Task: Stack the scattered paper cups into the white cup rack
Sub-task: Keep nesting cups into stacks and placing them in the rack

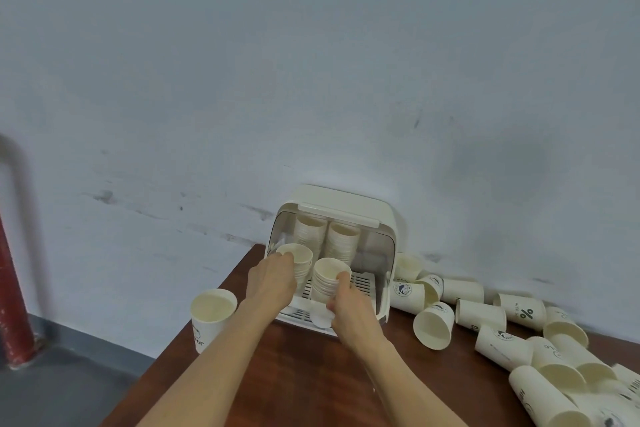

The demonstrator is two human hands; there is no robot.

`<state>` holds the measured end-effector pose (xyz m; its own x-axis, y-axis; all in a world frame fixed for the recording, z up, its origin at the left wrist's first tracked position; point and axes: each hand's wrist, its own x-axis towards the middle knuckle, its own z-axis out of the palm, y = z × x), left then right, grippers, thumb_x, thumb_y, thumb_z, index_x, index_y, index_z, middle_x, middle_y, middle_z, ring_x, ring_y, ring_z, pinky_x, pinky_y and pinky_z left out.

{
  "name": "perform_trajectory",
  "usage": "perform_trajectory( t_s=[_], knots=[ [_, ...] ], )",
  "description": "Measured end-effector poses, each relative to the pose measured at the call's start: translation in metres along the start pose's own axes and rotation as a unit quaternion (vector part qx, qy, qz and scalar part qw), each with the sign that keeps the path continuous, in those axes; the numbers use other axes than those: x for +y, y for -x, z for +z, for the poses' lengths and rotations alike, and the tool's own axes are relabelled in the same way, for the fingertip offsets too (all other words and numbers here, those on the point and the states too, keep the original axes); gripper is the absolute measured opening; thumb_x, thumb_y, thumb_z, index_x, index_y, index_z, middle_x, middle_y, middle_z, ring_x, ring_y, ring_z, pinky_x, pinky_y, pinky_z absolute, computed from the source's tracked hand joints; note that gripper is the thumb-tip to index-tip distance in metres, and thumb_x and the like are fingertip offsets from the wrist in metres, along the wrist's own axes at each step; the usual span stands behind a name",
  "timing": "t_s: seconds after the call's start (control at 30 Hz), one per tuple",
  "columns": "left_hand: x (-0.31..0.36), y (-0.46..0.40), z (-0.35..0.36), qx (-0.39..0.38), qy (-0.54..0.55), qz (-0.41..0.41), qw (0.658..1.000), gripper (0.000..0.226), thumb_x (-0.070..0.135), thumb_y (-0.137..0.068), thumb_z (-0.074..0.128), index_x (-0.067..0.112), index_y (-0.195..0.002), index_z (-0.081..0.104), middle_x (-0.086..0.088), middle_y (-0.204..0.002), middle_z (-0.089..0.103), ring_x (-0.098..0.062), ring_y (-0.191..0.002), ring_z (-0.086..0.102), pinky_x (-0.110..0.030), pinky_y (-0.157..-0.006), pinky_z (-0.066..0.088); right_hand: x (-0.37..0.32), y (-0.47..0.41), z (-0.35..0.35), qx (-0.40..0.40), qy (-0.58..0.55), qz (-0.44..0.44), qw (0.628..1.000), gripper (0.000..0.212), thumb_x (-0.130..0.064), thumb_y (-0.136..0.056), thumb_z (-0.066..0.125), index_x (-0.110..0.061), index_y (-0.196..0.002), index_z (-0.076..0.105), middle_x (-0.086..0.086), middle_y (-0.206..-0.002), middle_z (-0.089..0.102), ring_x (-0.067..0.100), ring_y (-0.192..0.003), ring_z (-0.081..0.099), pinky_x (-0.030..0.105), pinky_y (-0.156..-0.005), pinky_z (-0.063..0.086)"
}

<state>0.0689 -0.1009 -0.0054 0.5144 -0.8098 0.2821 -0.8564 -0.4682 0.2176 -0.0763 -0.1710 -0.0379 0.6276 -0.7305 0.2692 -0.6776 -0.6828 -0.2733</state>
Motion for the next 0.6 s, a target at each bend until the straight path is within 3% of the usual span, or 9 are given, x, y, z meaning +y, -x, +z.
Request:
perform_trajectory(
  t_s=[0.27, 0.4, 0.6],
  knots=[
    [0.002, 0.004, -0.002, -0.03, -0.013, 0.014, 0.999, 0.025, 0.012, -0.092, 0.048, 0.011, -0.116, 0.055, -0.009, -0.115, 0.061, -0.029, -0.105, 0.059, -0.035, -0.076, 0.045, 0.002, 0.0, 0.003, 0.008, -0.005, -0.002, 1.0, 0.044, 0.002, -0.084, 0.051, -0.006, -0.122, 0.033, 0.008, -0.097, 0.062, 0.027, -0.088, 0.06, 0.029, -0.064, 0.031],
    [0.006, 0.012, -0.004, -0.03, 0.044, 0.02, 0.998, 0.027, 0.019, -0.097, 0.038, 0.011, -0.121, 0.048, -0.009, -0.118, 0.057, -0.03, -0.109, 0.055, -0.039, -0.078, 0.045, 0.0, 0.001, 0.002, 0.003, -0.004, 0.004, 1.0, 0.049, 0.002, -0.084, 0.052, -0.005, -0.128, 0.031, 0.01, -0.101, 0.061, 0.029, -0.091, 0.06, 0.029, -0.066, 0.033],
    [0.009, 0.045, -0.005, -0.016, 0.102, 0.025, 0.994, 0.032, 0.02, -0.094, 0.039, 0.016, -0.126, 0.039, -0.005, -0.118, 0.055, -0.031, -0.105, 0.057, -0.039, -0.074, 0.044, -0.002, 0.003, 0.005, 0.009, 0.011, 0.02, 1.0, 0.057, 0.001, -0.085, 0.052, -0.004, -0.136, 0.026, 0.014, -0.106, 0.061, 0.031, -0.093, 0.058, 0.036, -0.075, 0.043]
  ],
)
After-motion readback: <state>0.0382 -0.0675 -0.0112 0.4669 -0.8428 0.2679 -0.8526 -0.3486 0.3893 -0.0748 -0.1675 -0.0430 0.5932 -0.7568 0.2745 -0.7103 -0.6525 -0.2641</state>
